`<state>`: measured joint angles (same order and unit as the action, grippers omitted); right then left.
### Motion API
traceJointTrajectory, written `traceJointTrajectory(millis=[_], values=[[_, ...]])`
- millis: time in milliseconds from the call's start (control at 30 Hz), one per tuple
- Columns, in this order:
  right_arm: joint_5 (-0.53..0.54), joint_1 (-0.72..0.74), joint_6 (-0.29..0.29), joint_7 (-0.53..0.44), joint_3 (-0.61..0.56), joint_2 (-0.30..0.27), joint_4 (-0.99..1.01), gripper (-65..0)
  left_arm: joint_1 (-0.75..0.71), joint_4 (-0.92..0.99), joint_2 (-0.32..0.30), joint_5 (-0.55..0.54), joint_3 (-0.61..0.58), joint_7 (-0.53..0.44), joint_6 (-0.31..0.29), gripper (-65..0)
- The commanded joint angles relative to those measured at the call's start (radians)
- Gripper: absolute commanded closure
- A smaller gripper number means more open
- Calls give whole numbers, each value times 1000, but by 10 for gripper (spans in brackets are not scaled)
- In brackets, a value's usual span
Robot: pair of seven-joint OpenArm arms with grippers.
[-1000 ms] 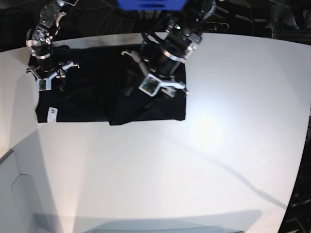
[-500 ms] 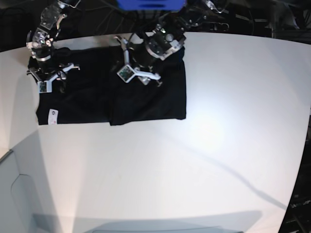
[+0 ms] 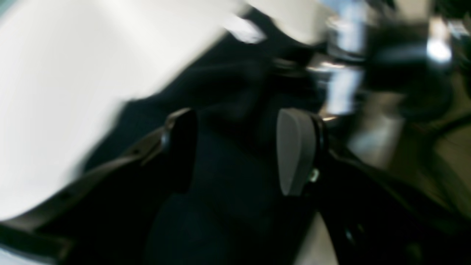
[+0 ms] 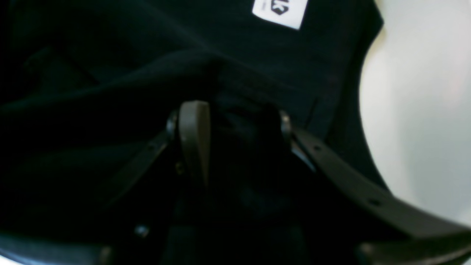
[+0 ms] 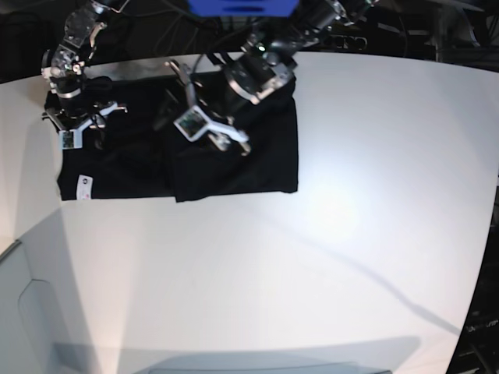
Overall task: Fold the T-shirt properly
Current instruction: 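Lay the folded end down and open the left gripper, then reposition both grippers onto the edges of the folded bundle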
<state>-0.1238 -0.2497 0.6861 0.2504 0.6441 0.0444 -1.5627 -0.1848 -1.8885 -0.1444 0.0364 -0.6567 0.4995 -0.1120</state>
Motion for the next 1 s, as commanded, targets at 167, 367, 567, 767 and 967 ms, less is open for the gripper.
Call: traceJointTrajectory(millis=[167,367,567,767,967], values=[[-6,-1,12,8,4,-1,-87,-250,-155,-42,-28,3,308,-11,1,-340],[-4,-1,12,8,6,10,-150,-310,-227,22,-85,-119,331,-11,1,-341],[-4,-1,12,8,6,7,-152,-323,-282,94,-166,-151,338,-12,7,-341],[-4,33,12,8,58,8,-161,-324,-275,152,-186,-149,340,-12,7,-340],[-4,86,12,65,174,4,-153,-326,-298,151,-206,-151,372,-12,8,-340]])
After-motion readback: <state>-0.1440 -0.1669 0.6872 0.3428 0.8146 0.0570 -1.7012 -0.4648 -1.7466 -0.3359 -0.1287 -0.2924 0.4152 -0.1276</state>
